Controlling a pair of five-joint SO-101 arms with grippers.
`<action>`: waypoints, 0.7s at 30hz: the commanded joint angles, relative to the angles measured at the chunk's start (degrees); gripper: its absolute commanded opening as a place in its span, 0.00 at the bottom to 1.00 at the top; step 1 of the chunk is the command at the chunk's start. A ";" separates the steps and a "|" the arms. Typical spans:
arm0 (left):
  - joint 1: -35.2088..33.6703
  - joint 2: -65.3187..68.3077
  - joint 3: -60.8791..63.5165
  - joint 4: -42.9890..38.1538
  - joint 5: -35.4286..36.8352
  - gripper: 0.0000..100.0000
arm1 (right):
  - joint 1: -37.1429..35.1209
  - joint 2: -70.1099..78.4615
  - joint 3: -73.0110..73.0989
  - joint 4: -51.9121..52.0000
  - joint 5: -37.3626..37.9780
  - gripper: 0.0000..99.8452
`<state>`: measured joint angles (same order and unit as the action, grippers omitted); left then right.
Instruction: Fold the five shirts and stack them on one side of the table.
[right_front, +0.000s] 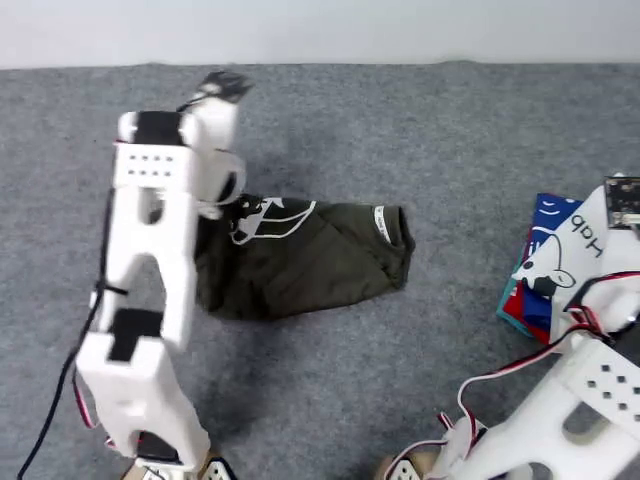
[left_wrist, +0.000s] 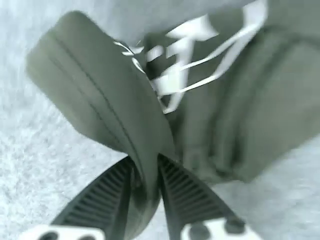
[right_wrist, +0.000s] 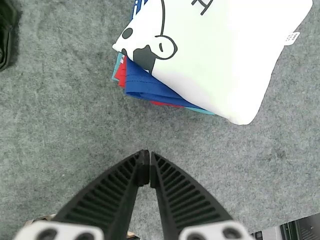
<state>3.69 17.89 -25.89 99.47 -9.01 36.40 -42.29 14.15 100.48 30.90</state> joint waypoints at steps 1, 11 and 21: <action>9.05 -8.09 -0.04 0.79 2.73 0.01 | 0.75 -1.10 -0.18 1.98 0.35 0.01; 22.59 -1.41 -0.04 -6.07 7.03 0.01 | 0.75 -1.10 3.69 1.54 0.35 0.01; 28.40 10.81 -6.37 -11.34 10.11 0.18 | 0.75 -1.10 5.01 1.54 0.35 0.01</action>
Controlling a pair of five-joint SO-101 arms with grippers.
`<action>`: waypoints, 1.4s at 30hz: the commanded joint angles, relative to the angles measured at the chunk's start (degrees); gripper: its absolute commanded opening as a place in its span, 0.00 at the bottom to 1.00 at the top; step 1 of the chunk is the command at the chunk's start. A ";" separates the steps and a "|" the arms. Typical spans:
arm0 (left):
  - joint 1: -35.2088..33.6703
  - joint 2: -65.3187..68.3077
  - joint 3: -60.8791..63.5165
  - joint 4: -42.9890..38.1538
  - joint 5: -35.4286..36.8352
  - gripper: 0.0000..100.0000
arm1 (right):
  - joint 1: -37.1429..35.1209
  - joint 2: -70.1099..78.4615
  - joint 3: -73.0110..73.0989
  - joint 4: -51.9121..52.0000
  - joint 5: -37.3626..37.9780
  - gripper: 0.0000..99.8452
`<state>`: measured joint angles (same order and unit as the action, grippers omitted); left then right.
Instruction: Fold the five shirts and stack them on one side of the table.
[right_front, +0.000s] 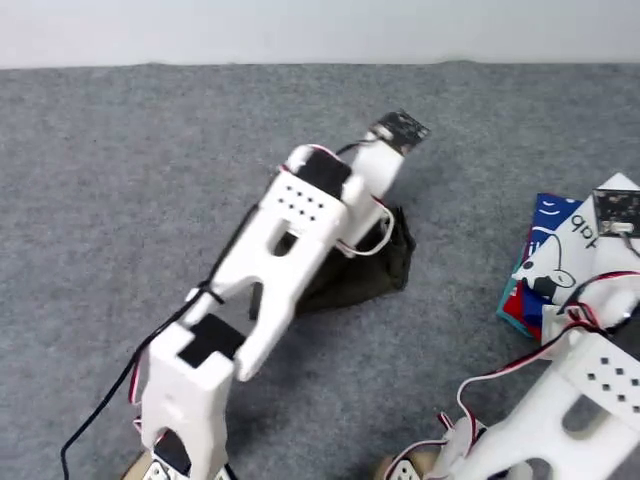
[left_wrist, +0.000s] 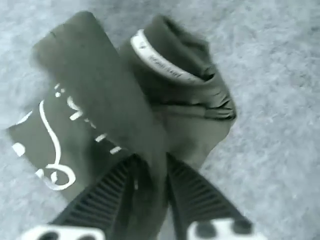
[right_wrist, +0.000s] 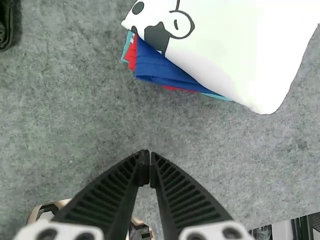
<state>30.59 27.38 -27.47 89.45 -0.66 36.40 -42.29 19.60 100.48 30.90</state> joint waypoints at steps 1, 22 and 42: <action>1.49 2.37 -6.46 -1.23 3.16 0.22 | 0.75 -1.10 -0.44 1.54 0.35 0.01; -13.98 0.35 -1.71 11.25 -7.91 0.01 | 0.75 -1.10 -0.44 1.89 0.35 0.01; 1.14 -1.32 9.36 11.16 -4.48 0.01 | 0.48 -1.19 -0.70 1.80 0.44 0.01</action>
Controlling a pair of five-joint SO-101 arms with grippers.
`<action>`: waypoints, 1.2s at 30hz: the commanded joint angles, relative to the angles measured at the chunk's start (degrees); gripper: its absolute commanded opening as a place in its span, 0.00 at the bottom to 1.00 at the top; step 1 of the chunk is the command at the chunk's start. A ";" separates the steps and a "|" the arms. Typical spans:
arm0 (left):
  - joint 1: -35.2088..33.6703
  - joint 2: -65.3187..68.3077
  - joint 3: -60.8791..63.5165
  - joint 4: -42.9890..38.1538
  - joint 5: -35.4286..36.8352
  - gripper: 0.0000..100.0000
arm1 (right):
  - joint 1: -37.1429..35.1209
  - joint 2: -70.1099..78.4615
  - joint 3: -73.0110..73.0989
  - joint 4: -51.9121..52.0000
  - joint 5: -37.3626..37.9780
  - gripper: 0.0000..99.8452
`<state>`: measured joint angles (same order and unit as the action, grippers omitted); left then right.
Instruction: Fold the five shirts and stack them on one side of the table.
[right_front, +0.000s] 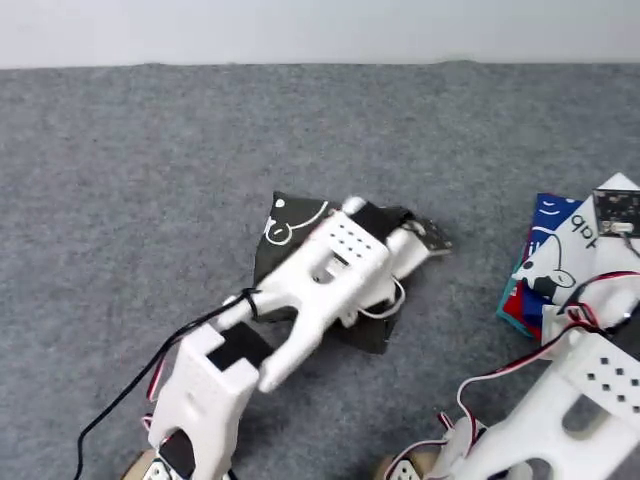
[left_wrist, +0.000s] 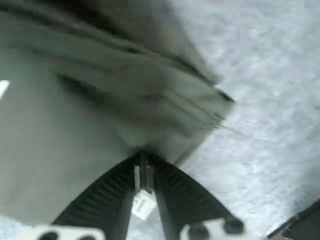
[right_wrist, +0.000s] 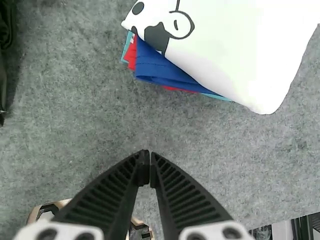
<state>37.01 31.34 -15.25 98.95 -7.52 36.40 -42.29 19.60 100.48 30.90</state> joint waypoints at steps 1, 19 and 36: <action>-7.47 -6.51 -3.21 1.67 3.08 0.01 | 0.40 -1.19 -0.79 1.63 0.44 0.01; -30.77 -37.19 7.25 1.67 3.08 0.01 | -35.91 10.77 -1.05 -9.54 -17.67 0.02; -59.60 -46.86 15.25 1.58 -6.33 0.01 | -49.10 50.24 -33.93 -16.40 -28.13 0.13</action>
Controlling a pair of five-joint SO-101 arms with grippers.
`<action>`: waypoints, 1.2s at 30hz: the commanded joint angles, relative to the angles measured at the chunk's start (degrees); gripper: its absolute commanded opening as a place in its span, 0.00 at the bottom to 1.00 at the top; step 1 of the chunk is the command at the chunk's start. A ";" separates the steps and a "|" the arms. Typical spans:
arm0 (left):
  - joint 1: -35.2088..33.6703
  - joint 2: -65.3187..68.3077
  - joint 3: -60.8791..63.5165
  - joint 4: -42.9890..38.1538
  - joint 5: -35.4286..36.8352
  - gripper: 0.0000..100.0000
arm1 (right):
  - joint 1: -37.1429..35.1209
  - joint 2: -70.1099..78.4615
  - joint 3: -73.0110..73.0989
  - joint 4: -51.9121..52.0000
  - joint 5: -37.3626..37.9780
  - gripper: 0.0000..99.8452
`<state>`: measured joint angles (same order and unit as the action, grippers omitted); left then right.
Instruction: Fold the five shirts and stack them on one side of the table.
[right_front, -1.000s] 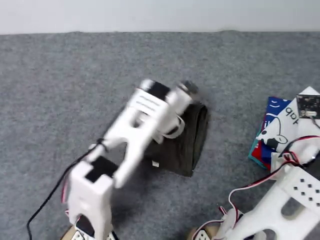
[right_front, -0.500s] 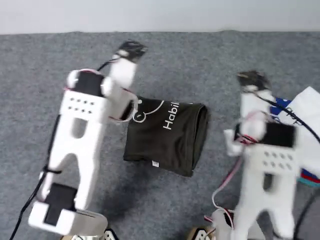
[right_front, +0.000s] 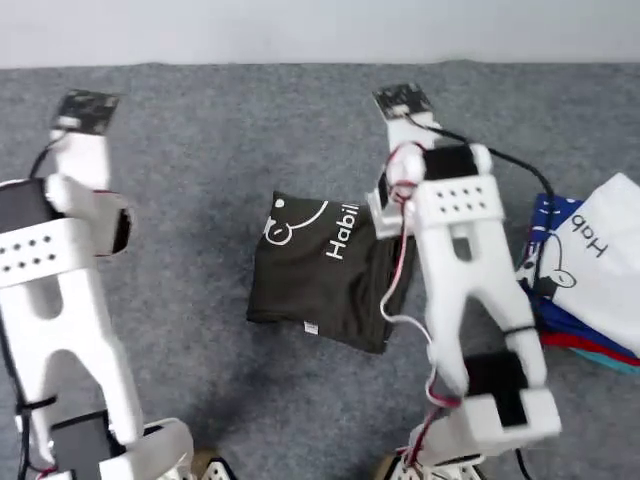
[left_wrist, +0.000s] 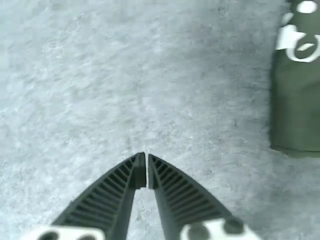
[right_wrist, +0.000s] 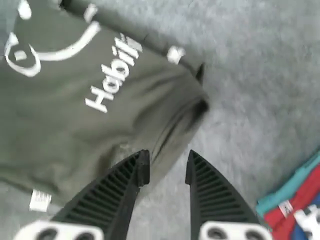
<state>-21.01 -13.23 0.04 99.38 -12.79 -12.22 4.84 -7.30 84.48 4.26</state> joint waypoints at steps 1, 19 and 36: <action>-1.67 -2.29 -0.04 1.14 -1.05 0.01 | -0.66 4.79 -8.35 -0.40 -1.93 0.13; -1.49 -2.11 6.64 -1.49 -1.05 0.01 | 2.07 19.21 -11.87 -5.67 -1.76 0.13; -1.49 2.90 6.37 -1.14 -1.05 0.01 | 0.66 23.34 -11.96 -13.41 8.09 0.02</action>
<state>-22.24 -10.68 6.99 98.68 -13.49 -11.16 28.57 -15.91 72.62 9.27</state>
